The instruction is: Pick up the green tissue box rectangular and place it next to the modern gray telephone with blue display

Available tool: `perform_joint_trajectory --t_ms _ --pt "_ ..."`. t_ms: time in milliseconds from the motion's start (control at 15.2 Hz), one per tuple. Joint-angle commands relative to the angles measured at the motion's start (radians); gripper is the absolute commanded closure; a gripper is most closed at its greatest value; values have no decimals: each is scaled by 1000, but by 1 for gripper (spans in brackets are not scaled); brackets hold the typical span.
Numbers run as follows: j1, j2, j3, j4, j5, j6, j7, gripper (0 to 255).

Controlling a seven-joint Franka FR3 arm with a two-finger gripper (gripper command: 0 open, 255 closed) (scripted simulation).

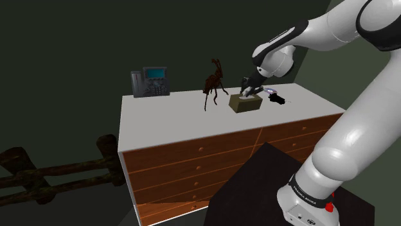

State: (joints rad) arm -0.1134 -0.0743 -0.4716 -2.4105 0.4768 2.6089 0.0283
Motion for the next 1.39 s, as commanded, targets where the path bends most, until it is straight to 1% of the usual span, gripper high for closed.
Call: perform_joint_trajectory --t_ms 0,264,396,858,1320 --pt "-1 3 -2 -4 0 -1 -2 255" --pt "0 6 -2 -8 7 5 -8 255" --pt "-1 3 -1 -3 -2 -2 1 255" --pt "-22 -67 11 26 -108 -79 96 255" --pt "-41 -122 28 68 -181 -163 167 255"
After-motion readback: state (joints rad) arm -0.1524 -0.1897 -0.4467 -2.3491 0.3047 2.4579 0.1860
